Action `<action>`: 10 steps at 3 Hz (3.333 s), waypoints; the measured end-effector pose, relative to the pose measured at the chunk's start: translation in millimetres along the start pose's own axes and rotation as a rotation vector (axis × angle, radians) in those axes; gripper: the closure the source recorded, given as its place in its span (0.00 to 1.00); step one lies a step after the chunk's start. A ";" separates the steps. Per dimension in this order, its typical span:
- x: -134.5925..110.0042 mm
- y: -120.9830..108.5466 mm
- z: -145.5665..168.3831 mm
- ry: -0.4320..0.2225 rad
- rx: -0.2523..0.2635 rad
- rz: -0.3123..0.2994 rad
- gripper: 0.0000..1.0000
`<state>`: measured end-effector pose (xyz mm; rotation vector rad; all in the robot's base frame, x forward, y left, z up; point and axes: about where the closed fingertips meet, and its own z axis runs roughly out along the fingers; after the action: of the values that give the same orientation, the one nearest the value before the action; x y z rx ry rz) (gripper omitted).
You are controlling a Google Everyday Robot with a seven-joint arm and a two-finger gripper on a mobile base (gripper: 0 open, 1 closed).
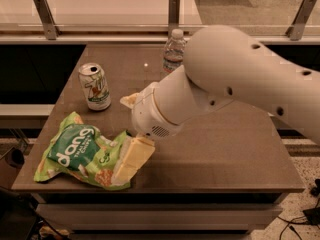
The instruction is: Pick green rice chip bag
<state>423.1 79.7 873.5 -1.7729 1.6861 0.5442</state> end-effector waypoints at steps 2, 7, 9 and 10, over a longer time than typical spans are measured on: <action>-13.6 5.4 34.9 -0.023 -0.024 -0.030 0.00; -21.7 28.4 94.6 0.038 -0.094 -0.037 0.64; -22.7 28.3 93.6 0.038 -0.094 -0.038 1.00; -22.7 28.3 93.5 0.038 -0.093 -0.038 1.00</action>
Offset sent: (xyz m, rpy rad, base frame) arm -0.0081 0.0525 -0.0241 -0.0022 -0.0014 0.0496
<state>404.3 160.6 817.1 -1.8884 1.6735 0.5848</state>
